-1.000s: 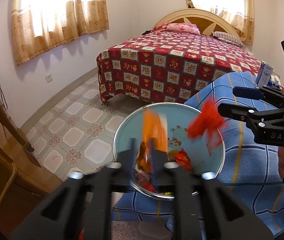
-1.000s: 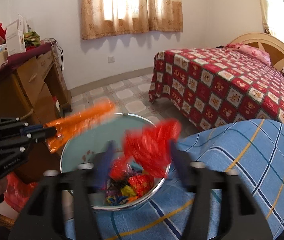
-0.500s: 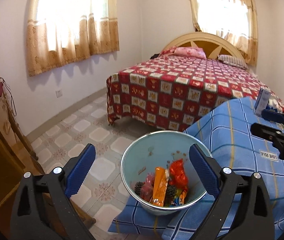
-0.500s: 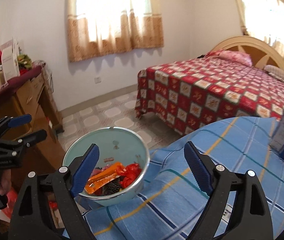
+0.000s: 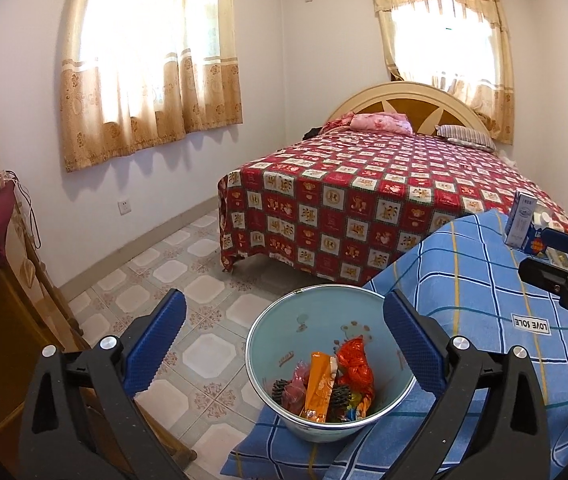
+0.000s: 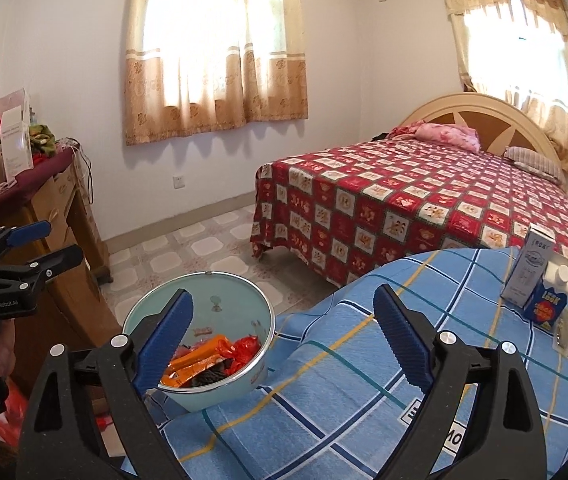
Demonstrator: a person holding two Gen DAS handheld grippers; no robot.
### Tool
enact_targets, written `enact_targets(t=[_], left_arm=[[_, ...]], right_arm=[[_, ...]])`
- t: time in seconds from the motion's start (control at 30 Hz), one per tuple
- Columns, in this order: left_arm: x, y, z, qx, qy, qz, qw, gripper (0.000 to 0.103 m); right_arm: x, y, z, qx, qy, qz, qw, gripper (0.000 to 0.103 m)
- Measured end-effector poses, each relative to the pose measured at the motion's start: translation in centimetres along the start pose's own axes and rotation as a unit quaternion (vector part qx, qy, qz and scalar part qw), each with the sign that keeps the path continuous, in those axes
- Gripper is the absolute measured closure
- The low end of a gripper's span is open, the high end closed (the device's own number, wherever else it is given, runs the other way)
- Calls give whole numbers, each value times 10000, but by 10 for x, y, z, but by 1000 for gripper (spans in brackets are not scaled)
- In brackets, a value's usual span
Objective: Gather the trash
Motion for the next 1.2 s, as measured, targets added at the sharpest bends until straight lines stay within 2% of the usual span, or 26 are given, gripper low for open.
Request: enact_targets(t=[1.2], left_arm=[[-1, 6, -4, -86, 74, 116, 9999, 6]], right_arm=[[-6, -1, -6, -17, 83, 25, 10000, 11]])
Point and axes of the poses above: each gripper's, at about its wrist camera, not at the fingertips, and y roughly the way its jaws point, x to its right, z to its top, the point moved 2 cm from there along y, roughly the way its jaws point, and after that the axes turned 3 degrees about -x, right-handed, at the moved point
